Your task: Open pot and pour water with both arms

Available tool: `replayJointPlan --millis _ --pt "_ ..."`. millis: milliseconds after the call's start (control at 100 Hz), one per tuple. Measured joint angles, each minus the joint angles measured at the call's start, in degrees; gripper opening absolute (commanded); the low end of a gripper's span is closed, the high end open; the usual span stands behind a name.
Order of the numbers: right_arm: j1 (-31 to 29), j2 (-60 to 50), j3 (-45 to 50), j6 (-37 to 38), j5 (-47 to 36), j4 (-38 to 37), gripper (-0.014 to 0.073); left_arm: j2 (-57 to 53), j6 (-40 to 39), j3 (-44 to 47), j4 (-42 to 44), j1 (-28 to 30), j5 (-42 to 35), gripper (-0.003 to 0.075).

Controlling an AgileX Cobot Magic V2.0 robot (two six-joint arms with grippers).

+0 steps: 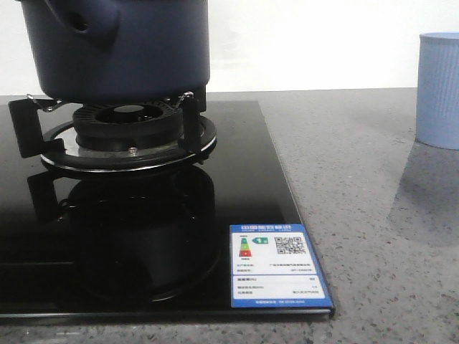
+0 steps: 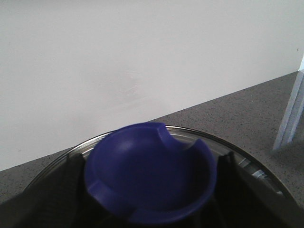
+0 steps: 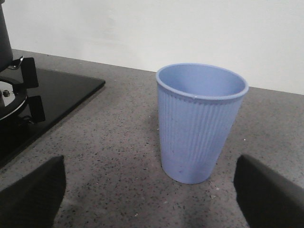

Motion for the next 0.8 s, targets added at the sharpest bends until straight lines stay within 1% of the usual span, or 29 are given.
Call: replayJointPlan --millis 140,280,430,520,570,640,690,710,720,800 --pt "0.00 0.00 0.00 0.00 0.09 0.00 0.0650 -1.01 0.00 0.00 0.00 0.00 0.24 0.0582" --pt "0.00 0.00 0.00 0.00 -0.47 0.00 0.0650 -5.73 0.00 0.00 0.00 0.00 0.36 0.0582" --pt "0.00 0.00 0.00 0.00 -5.45 0.00 0.0650 -13.69 0.23 0.00 0.13 0.27 0.80 0.0575" --pt "0.15 0.00 0.00 0.03 -9.95 -0.39 0.0633 -17.97 0.46 0.00 0.74 1.93 2.92 0.0538" --pt "0.70 0.00 -0.43 0.26 -12.17 -0.85 0.0587 -20.31 0.57 0.00 1.16 3.26 4.37 0.0504" --pt "1.92 0.00 -2.06 0.67 -13.90 -1.51 0.0472 -23.21 0.68 0.00 2.00 5.51 7.01 0.0435" --pt "3.00 0.00 -3.80 0.67 -14.46 -1.95 0.0346 -25.25 0.68 0.00 2.32 7.45 9.04 0.0375" --pt "3.49 0.00 -4.71 0.67 -14.56 -2.32 0.0312 -25.73 0.68 0.00 2.29 7.92 9.50 0.0344" --pt "3.65 0.00 -5.35 0.67 -14.69 -2.44 0.0277 -25.95 0.68 0.00 2.39 8.15 9.68 0.0334" --pt "5.71 0.00 -9.34 0.77 -15.20 -4.23 0.0071 -28.65 0.68 0.00 2.58 10.69 12.08 0.0193"
